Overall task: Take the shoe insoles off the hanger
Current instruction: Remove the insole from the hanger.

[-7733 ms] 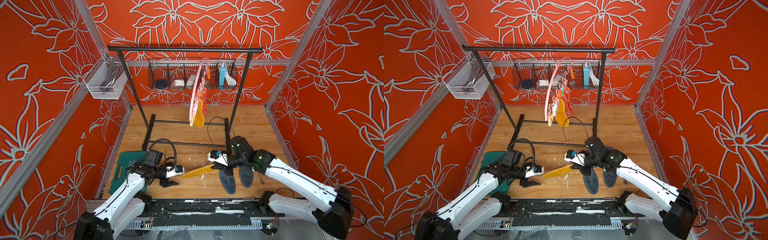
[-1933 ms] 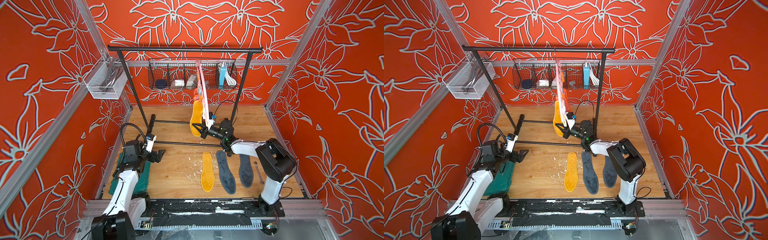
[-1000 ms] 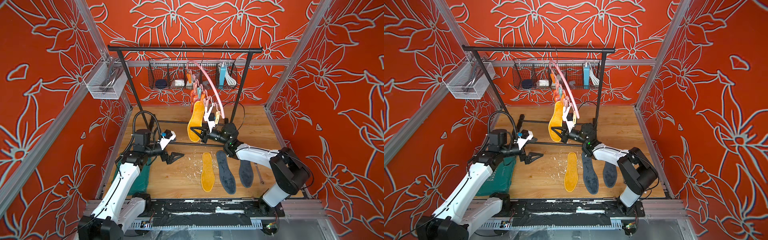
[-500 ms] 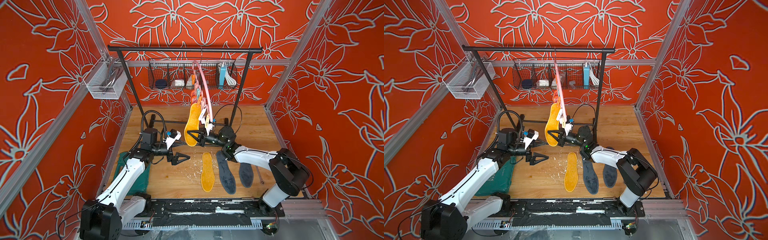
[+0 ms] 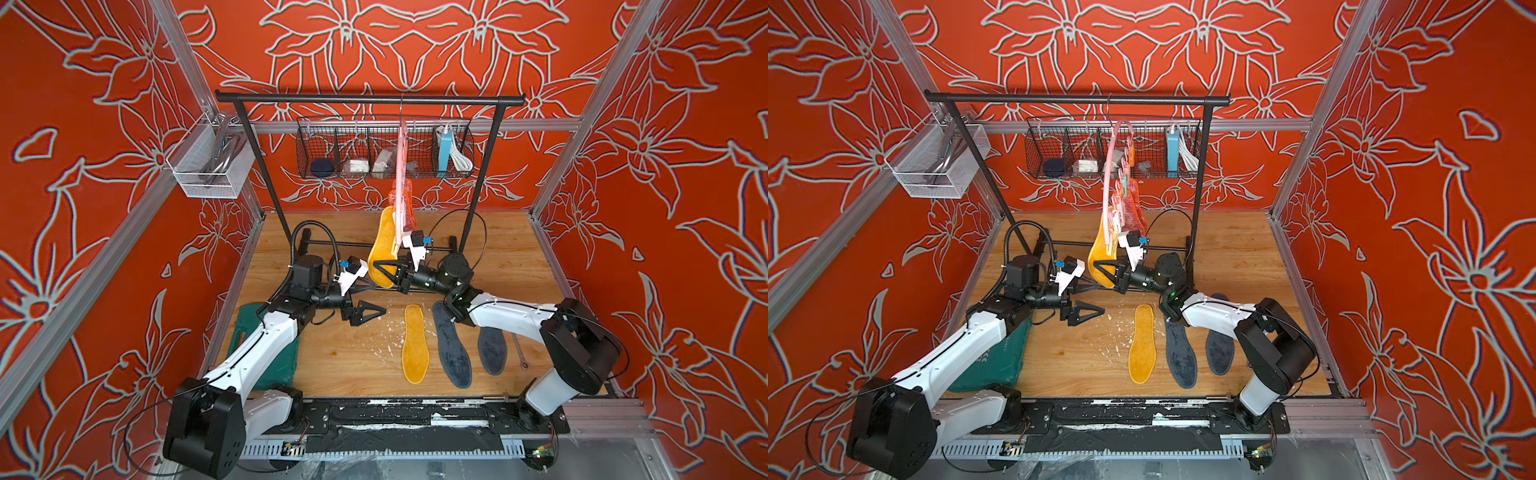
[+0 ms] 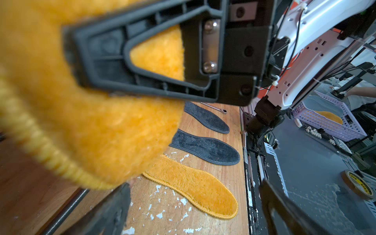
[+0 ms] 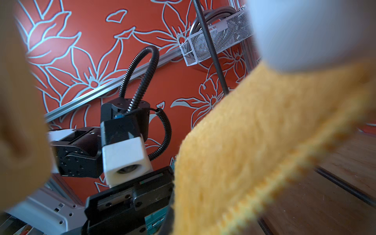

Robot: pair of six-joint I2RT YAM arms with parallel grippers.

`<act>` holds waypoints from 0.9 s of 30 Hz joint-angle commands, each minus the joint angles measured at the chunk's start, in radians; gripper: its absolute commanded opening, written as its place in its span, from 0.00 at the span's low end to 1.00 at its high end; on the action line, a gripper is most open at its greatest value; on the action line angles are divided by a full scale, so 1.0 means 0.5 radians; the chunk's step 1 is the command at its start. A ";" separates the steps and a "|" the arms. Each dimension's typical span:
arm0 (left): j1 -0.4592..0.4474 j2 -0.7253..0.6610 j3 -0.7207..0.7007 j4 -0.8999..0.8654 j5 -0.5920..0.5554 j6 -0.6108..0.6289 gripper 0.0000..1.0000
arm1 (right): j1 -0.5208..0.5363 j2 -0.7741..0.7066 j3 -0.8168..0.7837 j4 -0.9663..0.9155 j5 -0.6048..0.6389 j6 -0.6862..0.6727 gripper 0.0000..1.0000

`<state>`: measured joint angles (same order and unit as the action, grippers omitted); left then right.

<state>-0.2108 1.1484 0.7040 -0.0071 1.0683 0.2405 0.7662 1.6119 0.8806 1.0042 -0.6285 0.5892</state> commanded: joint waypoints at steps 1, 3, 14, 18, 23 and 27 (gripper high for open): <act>-0.014 0.016 0.019 0.217 -0.023 -0.121 0.93 | 0.023 -0.067 -0.026 0.089 -0.014 0.021 0.00; -0.014 0.037 0.018 0.284 -0.063 -0.153 0.92 | 0.026 -0.081 -0.034 0.093 -0.032 0.011 0.00; -0.060 -0.016 0.100 0.091 0.084 -0.019 0.41 | 0.033 -0.082 -0.046 0.057 0.003 -0.066 0.00; -0.061 -0.020 0.075 0.057 0.139 0.031 0.03 | 0.034 -0.067 -0.034 0.077 -0.026 -0.062 0.02; -0.060 -0.029 0.041 0.055 0.198 0.027 0.00 | 0.033 -0.072 -0.054 0.075 0.008 -0.061 0.15; -0.062 -0.038 0.042 0.047 0.204 0.029 0.00 | 0.033 -0.109 -0.088 0.051 0.052 -0.076 0.27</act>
<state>-0.2359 1.1503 0.7265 0.0357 1.1225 0.2314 0.7799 1.5829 0.8589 1.0103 -0.6273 0.5591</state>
